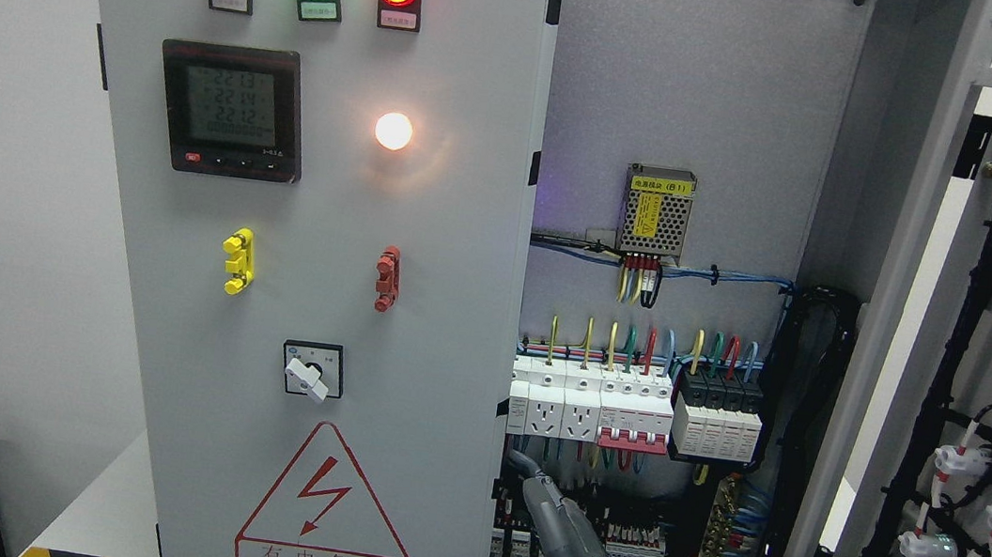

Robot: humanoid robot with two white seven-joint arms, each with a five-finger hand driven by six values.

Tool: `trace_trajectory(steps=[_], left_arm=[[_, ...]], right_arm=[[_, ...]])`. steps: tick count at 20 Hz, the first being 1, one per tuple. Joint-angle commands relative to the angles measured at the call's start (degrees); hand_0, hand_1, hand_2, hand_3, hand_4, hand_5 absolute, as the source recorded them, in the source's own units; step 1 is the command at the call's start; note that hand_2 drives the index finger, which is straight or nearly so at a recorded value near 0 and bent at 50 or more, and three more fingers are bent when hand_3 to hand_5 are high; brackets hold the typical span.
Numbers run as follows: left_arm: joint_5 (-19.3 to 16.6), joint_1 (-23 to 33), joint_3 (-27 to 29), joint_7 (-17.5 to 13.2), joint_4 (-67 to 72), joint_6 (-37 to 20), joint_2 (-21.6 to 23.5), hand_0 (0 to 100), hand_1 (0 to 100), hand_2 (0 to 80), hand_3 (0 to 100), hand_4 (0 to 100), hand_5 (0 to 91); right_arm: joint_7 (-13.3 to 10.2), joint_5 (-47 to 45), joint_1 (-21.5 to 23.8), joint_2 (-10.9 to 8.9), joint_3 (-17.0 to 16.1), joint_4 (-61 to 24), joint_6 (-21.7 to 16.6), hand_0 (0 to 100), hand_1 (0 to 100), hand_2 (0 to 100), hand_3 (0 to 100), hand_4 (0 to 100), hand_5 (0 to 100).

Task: Open door with both hands

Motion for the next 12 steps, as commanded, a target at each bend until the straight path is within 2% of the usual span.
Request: trace_trajectory(steps=[1,5,8,12], left_arm=[[0.00,-0.01,0.00,-0.03,-0.02,-0.01,0.00,0,0,0.0,0,0,0.0],[0.00,-0.01,0.00,-0.03,-0.01,-0.01,0.00,0,0,0.0,0,0,0.0],[0.00,-0.01,0.00,-0.03,-0.02,-0.01,0.00,0,0,0.0,0,0,0.0],[0.00,0.07,0.00,-0.03,-0.02,-0.01,0.00,0,0,0.0,0,0,0.0]], right_arm=[[0.10,-1.73,-1.23,0.03,0.69,2.19,0.05,38,0,0,0,0,0],[0.19,-2.44,-2.19,0.03,0.96,3.33,0.05,38,0,0,0,0,0],[1.68,-2.44,-2.28,-0.05,0.87,3.43,-0.04,38,0,0,0,0,0],[1.86,-2.53,-2.37,-0.23,0.87,3.42,0.05,38,0,0,0,0,0]])
